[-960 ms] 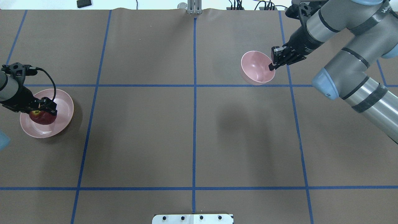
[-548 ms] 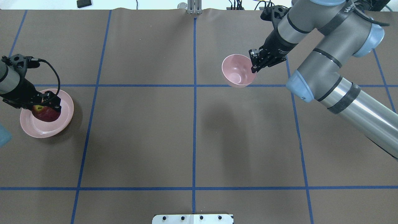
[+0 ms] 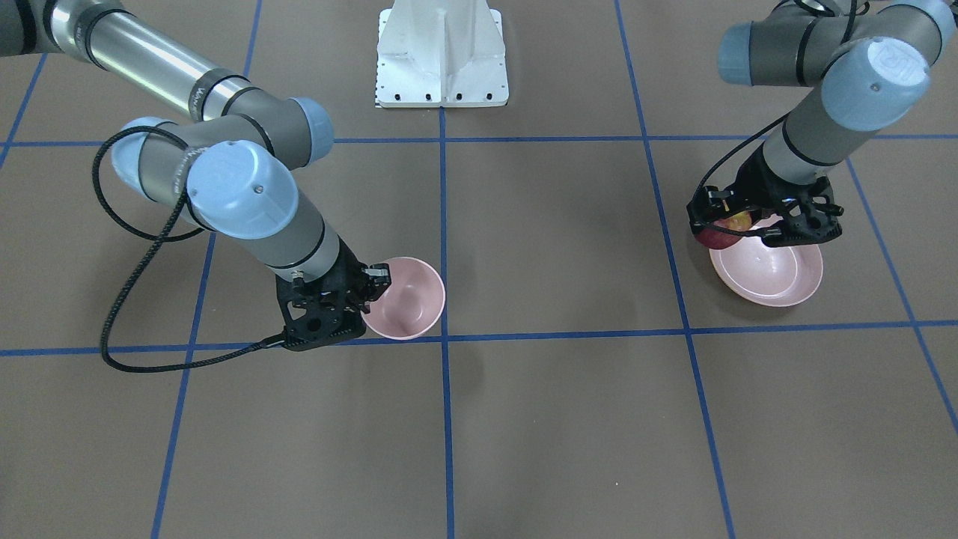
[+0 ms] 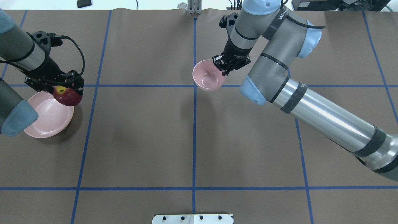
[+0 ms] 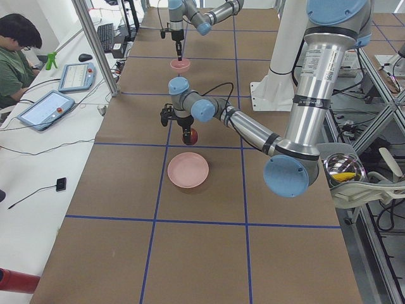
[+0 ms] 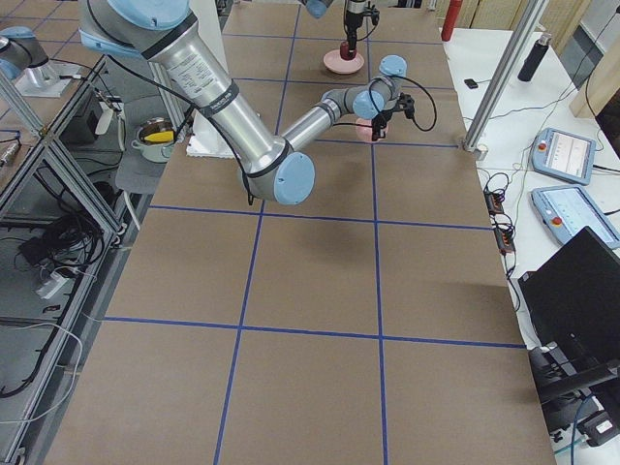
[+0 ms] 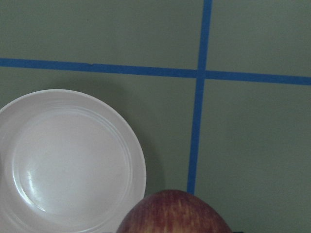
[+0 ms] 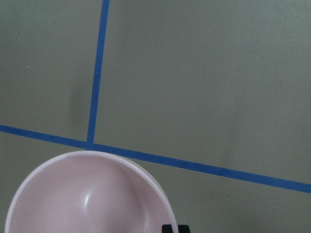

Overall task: Move apple from plate to bowl
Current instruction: 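Lift the apple with the left gripper while the right gripper releases the bowl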

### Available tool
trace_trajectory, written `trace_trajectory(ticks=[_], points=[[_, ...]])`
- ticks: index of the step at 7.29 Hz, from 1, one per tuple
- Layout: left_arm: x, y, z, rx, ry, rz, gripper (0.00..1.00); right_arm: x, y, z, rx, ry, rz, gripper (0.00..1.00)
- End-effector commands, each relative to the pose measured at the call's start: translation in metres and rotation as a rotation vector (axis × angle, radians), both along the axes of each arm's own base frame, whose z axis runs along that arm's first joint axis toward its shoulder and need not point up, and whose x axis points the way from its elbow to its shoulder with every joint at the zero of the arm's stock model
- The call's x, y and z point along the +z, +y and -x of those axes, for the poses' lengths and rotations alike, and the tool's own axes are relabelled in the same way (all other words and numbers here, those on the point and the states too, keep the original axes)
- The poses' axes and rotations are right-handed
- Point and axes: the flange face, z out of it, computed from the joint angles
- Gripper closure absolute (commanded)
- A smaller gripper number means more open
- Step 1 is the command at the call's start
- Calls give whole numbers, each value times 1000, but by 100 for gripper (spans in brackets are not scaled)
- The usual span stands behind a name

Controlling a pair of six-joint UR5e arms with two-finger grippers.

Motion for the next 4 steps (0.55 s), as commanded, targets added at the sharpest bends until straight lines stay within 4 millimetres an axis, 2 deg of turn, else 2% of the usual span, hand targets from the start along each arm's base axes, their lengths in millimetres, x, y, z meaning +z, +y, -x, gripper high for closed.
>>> trace_trajectory(ticks=[1,4], points=[[-35,-13,-12,-22,-7,29,100,-6,2,41,-2,48,-20,100],[-42,-14,-13,-22,-6,27,100,-4,21,64,-37,41,-29,100]])
